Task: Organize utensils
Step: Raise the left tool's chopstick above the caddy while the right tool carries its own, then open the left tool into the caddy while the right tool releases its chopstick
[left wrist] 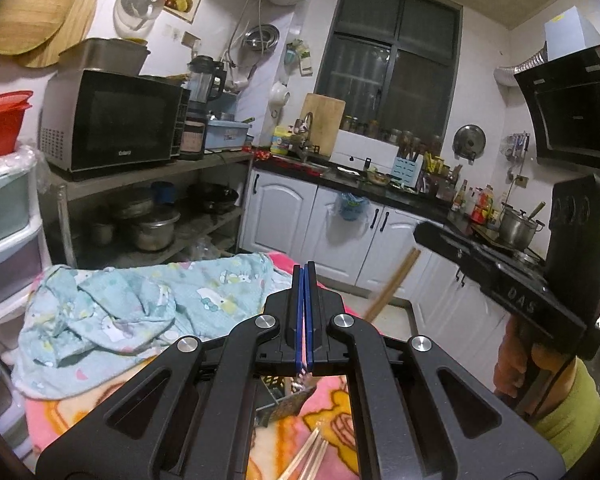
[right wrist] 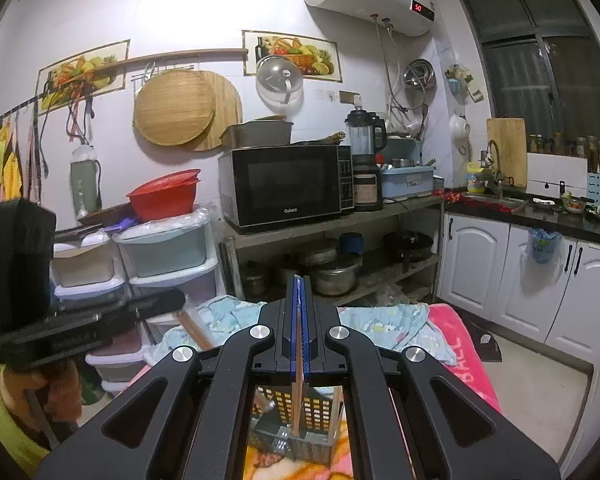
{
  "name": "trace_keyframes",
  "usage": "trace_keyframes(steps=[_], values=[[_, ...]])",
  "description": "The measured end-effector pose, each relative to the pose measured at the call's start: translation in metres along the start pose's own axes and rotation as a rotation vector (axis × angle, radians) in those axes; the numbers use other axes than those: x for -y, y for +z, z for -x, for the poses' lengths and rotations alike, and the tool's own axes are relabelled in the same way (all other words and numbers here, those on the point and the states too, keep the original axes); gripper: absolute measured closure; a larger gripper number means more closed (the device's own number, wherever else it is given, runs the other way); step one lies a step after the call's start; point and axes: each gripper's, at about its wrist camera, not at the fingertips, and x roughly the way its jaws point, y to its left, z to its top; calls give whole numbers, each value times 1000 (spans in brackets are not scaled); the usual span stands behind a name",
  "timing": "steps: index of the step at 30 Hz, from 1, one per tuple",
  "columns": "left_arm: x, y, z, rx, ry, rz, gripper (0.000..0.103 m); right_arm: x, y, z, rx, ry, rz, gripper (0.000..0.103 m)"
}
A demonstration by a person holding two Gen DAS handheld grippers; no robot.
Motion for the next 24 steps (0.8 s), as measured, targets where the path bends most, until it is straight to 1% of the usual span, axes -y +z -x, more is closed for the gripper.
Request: trace_keyframes(steps=[5, 9, 13, 22, 23, 24], values=[[-4, -7, -11, -16, -9, 13, 103, 3, 1, -17, -1, -17, -4, 101], [-7, -11, -18, -23, -13, 24, 103, 6, -5, -33, -22, -28, -14, 101], [-14, -18, -25, -36, -19, 45, 103, 9, -14, -50, -54, -41, -26, 101], [-23, -36, -43, -73, -22, 78, 103, 14, -39, -72, -111, -62, -58, 100], [-25, -38, -46, -81, -14, 81, 103, 16, -42, -74, -120, -63, -62, 98], [-26, -40, -47, -88, -9, 85, 103, 18, -46, -77, -134, -61, -69, 88]])
